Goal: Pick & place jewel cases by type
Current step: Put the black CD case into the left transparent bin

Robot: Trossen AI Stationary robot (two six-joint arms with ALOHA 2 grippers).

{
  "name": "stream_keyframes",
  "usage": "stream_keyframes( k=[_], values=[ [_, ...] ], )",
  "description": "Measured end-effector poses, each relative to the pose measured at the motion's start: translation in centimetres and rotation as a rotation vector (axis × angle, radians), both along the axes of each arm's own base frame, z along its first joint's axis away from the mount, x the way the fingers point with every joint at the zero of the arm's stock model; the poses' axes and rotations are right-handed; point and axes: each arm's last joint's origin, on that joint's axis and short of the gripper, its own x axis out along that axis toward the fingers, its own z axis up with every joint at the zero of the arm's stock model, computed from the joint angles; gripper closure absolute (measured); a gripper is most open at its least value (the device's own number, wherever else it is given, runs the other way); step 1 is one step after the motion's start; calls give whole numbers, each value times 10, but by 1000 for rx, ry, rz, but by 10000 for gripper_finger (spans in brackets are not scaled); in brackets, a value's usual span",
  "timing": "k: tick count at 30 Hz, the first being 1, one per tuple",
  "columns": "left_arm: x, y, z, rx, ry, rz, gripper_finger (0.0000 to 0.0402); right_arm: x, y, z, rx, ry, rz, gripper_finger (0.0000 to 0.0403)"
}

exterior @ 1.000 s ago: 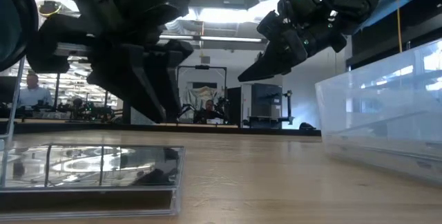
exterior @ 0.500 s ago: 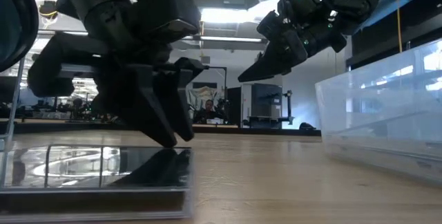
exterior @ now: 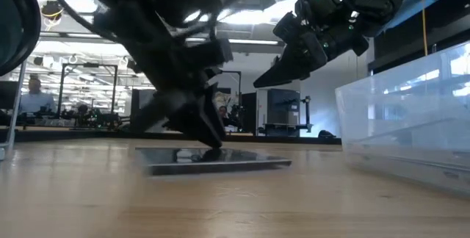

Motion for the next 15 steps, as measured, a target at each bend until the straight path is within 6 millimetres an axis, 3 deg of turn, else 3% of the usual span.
stream_keyframes(
  k=[15],
  values=[
    [3,106,0,31,-3,328,260,0,0,-1,3,11,0,260]
  ],
)
